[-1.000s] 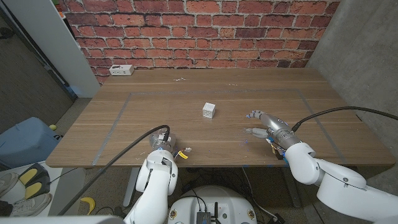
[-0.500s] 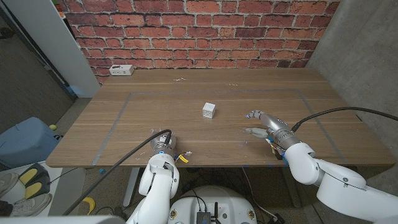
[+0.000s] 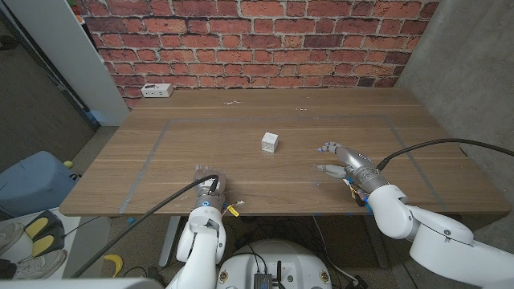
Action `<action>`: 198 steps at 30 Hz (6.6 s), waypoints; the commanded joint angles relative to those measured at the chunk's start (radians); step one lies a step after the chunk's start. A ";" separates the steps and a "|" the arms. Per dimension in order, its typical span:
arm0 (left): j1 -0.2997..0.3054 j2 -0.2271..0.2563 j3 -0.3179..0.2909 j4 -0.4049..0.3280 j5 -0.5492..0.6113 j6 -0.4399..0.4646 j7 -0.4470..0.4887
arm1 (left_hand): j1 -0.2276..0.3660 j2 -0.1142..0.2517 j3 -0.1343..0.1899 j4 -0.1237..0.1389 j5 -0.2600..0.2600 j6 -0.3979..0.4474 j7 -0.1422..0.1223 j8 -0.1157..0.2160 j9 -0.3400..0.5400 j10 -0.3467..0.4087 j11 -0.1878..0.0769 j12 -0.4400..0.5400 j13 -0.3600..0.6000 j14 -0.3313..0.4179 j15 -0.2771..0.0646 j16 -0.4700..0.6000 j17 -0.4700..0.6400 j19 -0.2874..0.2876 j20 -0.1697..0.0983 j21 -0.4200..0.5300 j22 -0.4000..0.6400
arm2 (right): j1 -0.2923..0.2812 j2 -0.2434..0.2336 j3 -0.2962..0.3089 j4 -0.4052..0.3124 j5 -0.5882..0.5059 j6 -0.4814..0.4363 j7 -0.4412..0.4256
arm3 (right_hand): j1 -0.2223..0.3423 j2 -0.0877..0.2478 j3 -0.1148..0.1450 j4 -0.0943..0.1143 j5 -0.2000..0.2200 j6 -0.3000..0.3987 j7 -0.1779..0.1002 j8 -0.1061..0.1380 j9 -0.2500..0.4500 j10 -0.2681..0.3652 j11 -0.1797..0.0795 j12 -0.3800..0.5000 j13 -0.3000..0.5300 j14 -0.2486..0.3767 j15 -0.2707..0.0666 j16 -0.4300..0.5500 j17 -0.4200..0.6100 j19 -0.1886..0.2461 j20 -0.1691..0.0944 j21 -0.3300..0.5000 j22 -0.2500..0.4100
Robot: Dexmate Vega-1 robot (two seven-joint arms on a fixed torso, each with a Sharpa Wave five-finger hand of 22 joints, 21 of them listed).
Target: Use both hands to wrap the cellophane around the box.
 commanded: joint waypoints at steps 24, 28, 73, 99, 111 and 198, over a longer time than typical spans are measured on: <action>-0.093 0.056 0.098 0.201 -0.284 0.274 0.591 | -0.017 0.114 0.086 0.057 -0.039 0.494 0.069 0.128 0.024 0.173 -0.007 0.002 0.030 0.132 -0.140 -0.001 0.015 0.056 -0.012 -0.002 0.006 | -0.271 0.039 0.322 0.081 0.243 0.458 -0.019 | -0.111 -0.016 -0.062 0.051 -0.005 -0.007 0.029 -0.001 0.006 -0.003 0.032 0.009 0.004 -0.017 0.031 0.001 0.008 -0.024 0.026 -0.010 0.004; -0.108 0.059 0.112 0.208 -0.276 0.288 0.589 | -0.014 0.116 0.101 0.059 -0.040 0.495 0.097 0.137 0.034 0.174 -0.007 -0.003 0.032 0.131 -0.140 -0.003 0.016 0.056 -0.014 -0.003 0.007 | -0.287 0.027 0.354 0.058 0.246 0.422 0.031 | -0.122 -0.052 -0.086 0.042 0.000 -0.031 0.025 -0.009 0.004 -0.036 0.041 -0.001 0.004 -0.051 0.053 -0.012 0.005 -0.047 0.040 -0.016 0.004; -0.146 0.189 0.158 0.161 -0.547 0.288 0.867 | -0.012 0.094 0.171 0.059 -0.048 0.508 0.103 0.193 0.076 0.201 -0.010 -0.026 0.045 0.123 -0.152 -0.014 0.014 0.054 -0.019 -0.006 0.008 | 0.311 -0.030 -0.244 -0.027 0.031 -0.160 0.136 | 0.255 0.026 -0.082 0.001 0.035 0.079 -0.034 0.033 0.019 -0.040 -0.022 0.010 0.007 -0.084 0.011 0.031 0.002 -0.042 -0.010 0.007 0.000; -0.207 0.263 0.183 0.310 -0.814 0.128 1.462 | -0.045 0.049 0.177 0.040 -0.042 0.560 -0.005 0.192 0.032 0.221 -0.008 -0.042 0.055 0.149 -0.169 -0.012 0.011 0.106 -0.053 0.006 0.004 | 0.681 0.032 -0.506 0.010 -0.028 -0.394 0.575 | 0.208 0.011 -0.192 0.008 0.079 -0.129 -0.101 0.061 0.008 -0.353 0.029 0.022 0.012 -0.313 0.095 -0.006 0.003 -0.264 0.055 -0.012 0.000; -0.228 0.266 0.213 0.303 -0.832 0.219 1.404 | -0.046 0.045 0.178 0.037 -0.041 0.564 -0.004 0.189 0.027 0.219 -0.008 -0.045 0.056 0.150 -0.170 -0.015 0.011 0.105 -0.055 0.005 0.004 | 0.620 0.019 -0.457 0.006 -0.015 -0.336 0.460 | 0.337 0.082 -0.161 -0.031 0.086 0.465 -0.041 0.244 0.012 -0.035 -0.050 0.082 0.002 -0.176 0.048 0.034 -0.006 -0.146 0.018 0.011 -0.003; -0.868 0.184 0.382 0.652 -0.954 0.082 1.010 | -0.079 0.056 0.203 0.027 -0.039 0.557 0.051 0.167 0.018 0.188 -0.013 -0.081 0.064 0.103 -0.160 -0.027 0.012 0.082 -0.043 -0.014 0.005 | 0.650 0.390 -0.266 0.704 -0.248 0.319 0.174 | 0.408 0.178 -0.107 -0.009 -0.017 0.527 0.013 0.308 0.037 0.139 -0.052 0.059 0.004 -0.037 -0.034 0.085 0.011 -0.037 -0.032 0.011 -0.002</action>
